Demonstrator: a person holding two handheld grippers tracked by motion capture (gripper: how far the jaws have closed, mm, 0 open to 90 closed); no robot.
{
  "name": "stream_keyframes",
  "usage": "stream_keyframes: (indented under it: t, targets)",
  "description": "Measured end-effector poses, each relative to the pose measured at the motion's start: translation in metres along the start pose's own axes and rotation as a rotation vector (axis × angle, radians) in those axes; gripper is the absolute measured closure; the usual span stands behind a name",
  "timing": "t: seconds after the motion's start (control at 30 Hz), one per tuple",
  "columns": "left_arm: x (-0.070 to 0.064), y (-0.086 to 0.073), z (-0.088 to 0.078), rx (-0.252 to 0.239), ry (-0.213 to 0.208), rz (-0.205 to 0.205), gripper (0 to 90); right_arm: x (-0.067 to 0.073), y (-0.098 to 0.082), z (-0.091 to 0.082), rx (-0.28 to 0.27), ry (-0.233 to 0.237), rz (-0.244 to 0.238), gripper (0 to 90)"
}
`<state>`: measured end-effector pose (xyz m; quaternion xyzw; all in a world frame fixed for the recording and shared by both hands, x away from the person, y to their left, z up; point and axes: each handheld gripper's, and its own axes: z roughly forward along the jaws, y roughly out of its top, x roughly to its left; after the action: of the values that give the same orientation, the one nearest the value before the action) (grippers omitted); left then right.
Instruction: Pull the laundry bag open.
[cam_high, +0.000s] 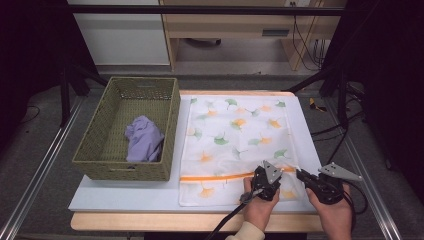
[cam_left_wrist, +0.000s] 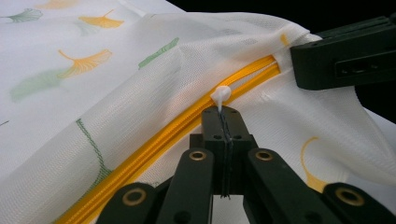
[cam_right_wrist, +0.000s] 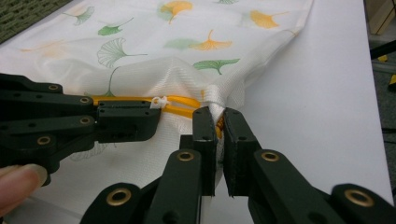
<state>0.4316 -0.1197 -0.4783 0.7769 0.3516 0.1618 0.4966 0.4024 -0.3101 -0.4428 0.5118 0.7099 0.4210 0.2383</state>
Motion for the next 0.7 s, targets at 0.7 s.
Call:
stream_keyframes:
  t: [0.7]
  targets:
    - [0.004, -0.006, -0.015, -0.026, 0.05, -0.023, 89.9, 0.009, 0.003, -0.005, -0.006, -0.024, -0.028, 85.3]
